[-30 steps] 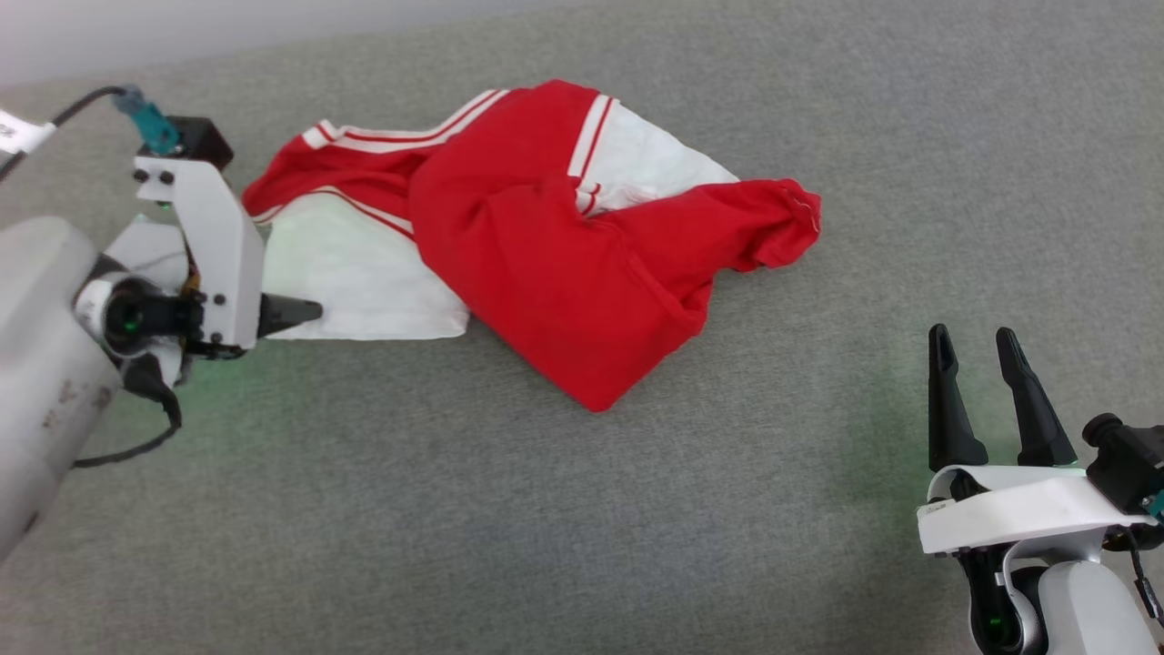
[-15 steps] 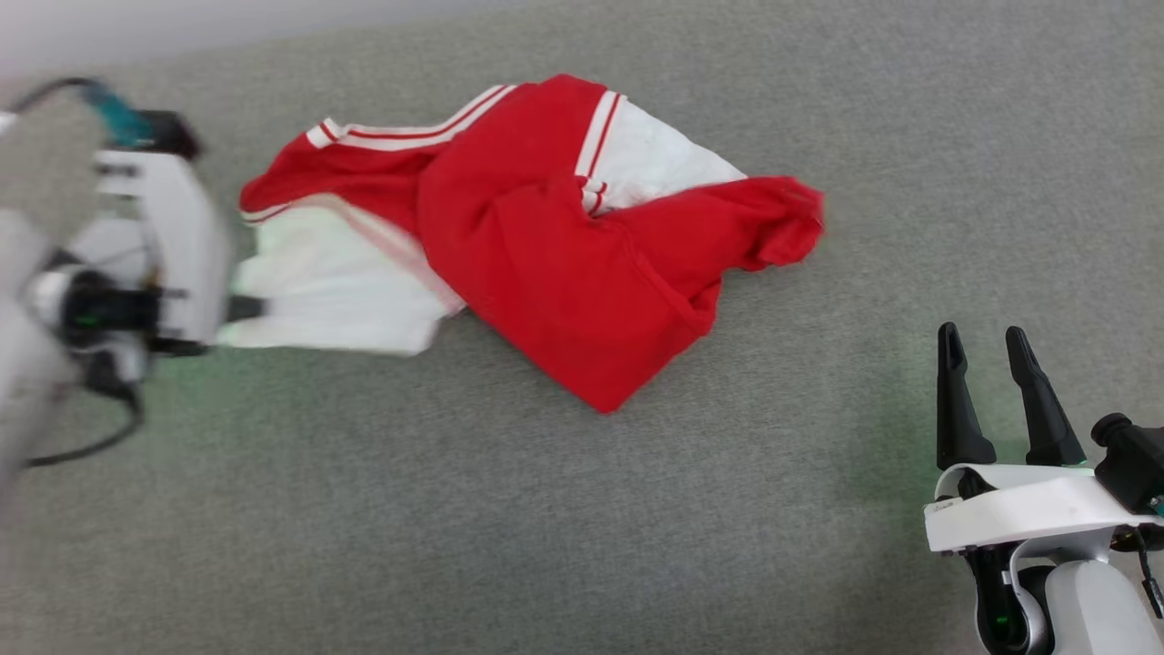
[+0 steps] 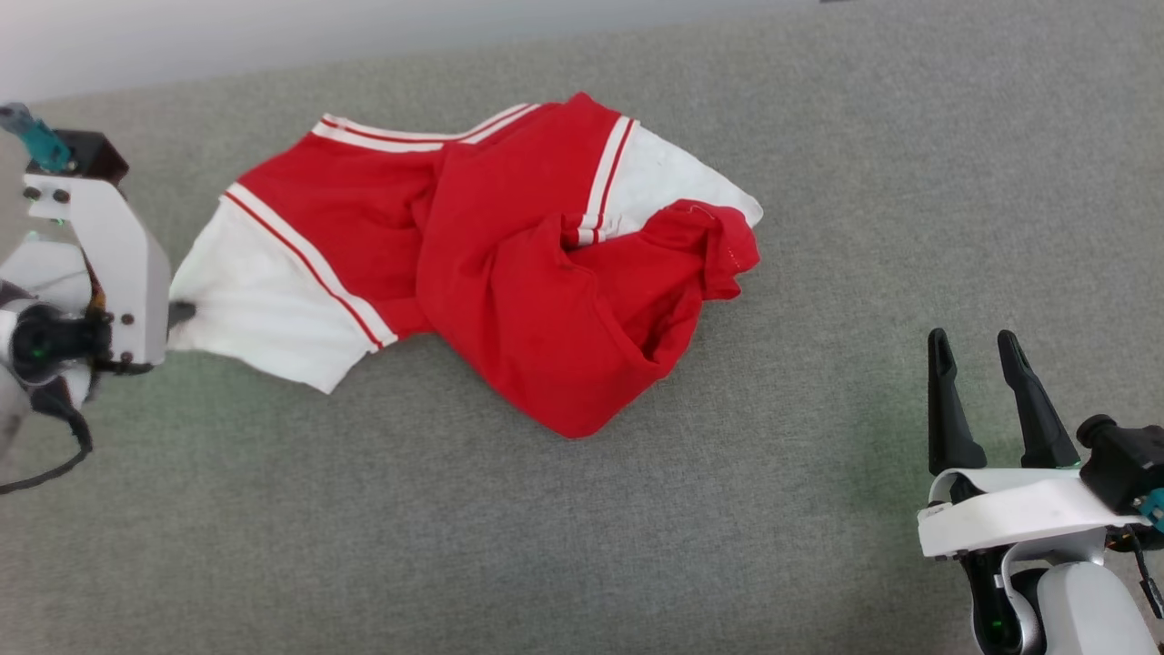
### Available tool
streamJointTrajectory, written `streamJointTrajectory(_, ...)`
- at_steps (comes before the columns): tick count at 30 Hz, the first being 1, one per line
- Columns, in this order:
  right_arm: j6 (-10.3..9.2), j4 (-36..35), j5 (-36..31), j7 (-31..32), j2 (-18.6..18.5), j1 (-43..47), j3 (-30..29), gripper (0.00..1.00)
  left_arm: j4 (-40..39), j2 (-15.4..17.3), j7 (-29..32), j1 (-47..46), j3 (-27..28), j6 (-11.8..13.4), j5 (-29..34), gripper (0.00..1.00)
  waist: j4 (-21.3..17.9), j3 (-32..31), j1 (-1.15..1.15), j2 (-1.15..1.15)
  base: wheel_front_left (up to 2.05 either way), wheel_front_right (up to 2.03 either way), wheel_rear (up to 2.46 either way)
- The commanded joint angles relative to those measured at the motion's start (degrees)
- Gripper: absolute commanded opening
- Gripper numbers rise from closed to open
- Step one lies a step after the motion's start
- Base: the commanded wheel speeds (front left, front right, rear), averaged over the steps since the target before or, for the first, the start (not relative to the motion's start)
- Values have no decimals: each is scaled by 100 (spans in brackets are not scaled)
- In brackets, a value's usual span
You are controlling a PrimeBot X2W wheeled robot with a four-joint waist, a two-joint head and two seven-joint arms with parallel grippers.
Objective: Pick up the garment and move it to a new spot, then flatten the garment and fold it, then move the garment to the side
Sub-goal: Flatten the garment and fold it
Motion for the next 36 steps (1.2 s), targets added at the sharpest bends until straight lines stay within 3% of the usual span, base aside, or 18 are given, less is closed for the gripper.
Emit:
streamJointTrajectory(1, -8, 24, -97, -27, 8, -8, -6, 100, 38, -40, -134, 95, 17, 16, 32, 100, 54, -88, 0, 0, 0, 0, 0)
streamJointTrajectory(8, -8, 350, -527, 53, -238, -293, 208, 100, -126, -206, -1339, 530, 251, -7, -55, 100, 398, -454, 0, 0, 0, 0, 0)
streamJointTrajectory(13, -8, 597, -562, 698, -634, -639, 562, 100, -406, -356, -2963, 1122, 425, 130, 172, 100, 795, -653, 0, 0, 0, 0, 0)
streamJointTrajectory(16, -8, 726, -561, 1291, -950, -884, 824, 100, -717, -458, -4111, 1562, 540, 311, 359, 100, 1061, -734, 0, 0, 0, 0, 0)
streamJointTrajectory(20, -8, 862, -406, 2199, -1354, -1288, 1128, 100, -1189, -600, -5193, 2256, 632, 839, 648, 100, 1446, -746, 0, 0, 0, 0, 0)
streamJointTrajectory(23, -8, 935, -178, 2890, -1655, -1655, 1340, 100, -1756, -660, -5330, 2655, 979, 1292, 1098, 100, 1723, -689, 0, 0, 0, 0, 0)
streamJointTrajectory(28, -8, 1187, 298, 4022, -2091, -2343, 1500, 100, -3174, -957, -5326, 3887, 2468, 1761, 2304, 100, 2138, -487, 0, 0, 0, 0, 0)
streamJointTrajectory(36, -8, 2168, 497, 5550, -2417, -3506, 1548, 100, -4443, -1712, -5328, 5038, 3816, 1804, 4045, 100, 2569, 69, 0, 0, 0, 0, 0)
